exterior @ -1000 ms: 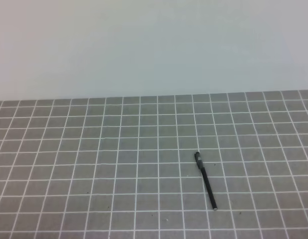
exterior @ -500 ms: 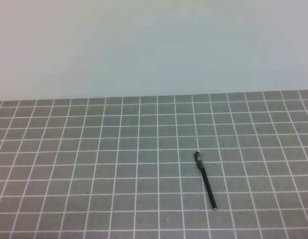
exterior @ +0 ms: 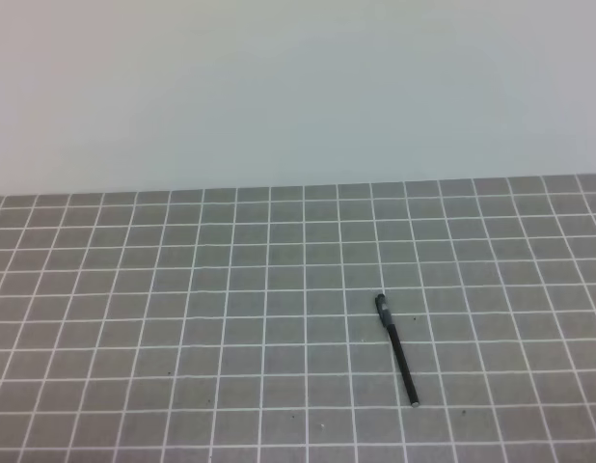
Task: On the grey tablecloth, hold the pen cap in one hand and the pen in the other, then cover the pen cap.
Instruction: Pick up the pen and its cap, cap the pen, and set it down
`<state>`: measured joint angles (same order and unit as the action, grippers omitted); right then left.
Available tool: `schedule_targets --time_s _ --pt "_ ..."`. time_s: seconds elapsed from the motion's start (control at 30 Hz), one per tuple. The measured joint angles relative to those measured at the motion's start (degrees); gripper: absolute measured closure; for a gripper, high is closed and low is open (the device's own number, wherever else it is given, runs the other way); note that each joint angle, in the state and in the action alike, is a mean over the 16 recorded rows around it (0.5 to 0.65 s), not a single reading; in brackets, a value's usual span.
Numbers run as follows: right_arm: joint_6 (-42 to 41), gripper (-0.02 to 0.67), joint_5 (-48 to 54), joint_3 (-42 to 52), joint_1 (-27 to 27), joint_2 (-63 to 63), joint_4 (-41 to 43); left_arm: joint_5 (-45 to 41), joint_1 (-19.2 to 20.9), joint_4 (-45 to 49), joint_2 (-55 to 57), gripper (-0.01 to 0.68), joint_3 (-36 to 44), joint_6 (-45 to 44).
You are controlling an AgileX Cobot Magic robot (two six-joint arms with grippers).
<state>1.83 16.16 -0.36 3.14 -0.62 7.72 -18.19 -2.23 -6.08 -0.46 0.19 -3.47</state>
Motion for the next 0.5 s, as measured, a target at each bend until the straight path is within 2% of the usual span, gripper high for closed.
schedule_targets --time_s 0.5 --pt "-2.9 0.645 -0.1 0.0 1.0 0.0 -2.7 -0.1 0.0 0.0 0.1 0.673 -0.1 0.0"
